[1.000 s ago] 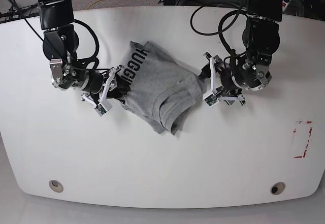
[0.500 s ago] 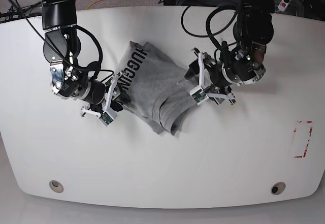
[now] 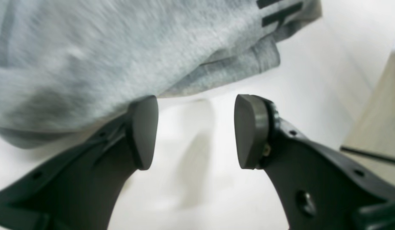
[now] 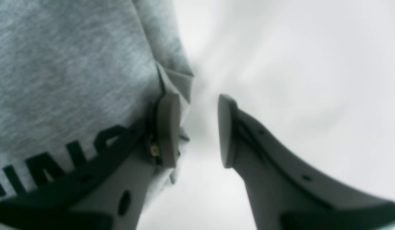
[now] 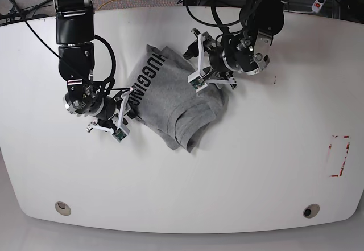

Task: Fold the T-shirt properly
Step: 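Grasp the folded bundle's sides with both grippers and square it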

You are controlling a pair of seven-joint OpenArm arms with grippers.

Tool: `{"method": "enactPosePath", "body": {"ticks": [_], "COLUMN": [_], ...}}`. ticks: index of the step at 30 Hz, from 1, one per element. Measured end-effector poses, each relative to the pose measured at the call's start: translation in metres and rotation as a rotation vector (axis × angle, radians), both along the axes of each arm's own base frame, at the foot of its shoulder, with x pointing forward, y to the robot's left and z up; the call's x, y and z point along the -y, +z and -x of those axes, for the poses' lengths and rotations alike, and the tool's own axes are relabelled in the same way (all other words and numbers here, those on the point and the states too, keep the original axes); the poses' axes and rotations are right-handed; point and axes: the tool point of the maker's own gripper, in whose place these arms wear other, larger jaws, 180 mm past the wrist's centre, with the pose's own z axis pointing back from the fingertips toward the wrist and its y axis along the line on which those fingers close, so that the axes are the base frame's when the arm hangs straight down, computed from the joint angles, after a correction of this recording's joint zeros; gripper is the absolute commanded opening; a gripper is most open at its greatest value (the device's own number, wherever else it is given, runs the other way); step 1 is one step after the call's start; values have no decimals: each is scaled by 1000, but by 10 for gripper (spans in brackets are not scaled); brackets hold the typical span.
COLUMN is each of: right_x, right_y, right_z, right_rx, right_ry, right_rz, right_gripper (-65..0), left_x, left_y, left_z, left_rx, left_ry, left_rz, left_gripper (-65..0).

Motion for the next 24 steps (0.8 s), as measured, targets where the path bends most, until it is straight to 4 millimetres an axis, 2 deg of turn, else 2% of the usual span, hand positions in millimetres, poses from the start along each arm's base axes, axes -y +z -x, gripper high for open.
{"method": "enactPosePath", "body": {"ticks": [3, 8, 13, 19, 22, 24], "right_x": [-1, -11, -22, -53, -63, -71], "right_y": [-7, -16, -17, -16, -14, -13], "right_z": [13, 48, 70, 98, 101, 102], "right_rx": [-13, -38, -58, -84, -94, -103], "right_ry": [5, 39, 59, 92, 92, 88], "right_rz": [-3, 3, 24, -16, -21, -28], "right_gripper": [-461, -461, -461, -461, -461, -461], "left_x": [-4, -7, -18, -56, -77, -94], "left_y": [-16, -16, -15, -10, -5, 6], "left_z": [-2, -29, -50, -74, -84, -91], "left_rx": [-44, -10, 4, 57, 81, 119], "left_ry": [35, 59, 63, 76, 81, 94], "left_rz": [-6, 19, 4, -102, -149, -172], "left_gripper": [-299, -299, -299, -299, -299, -299]}}
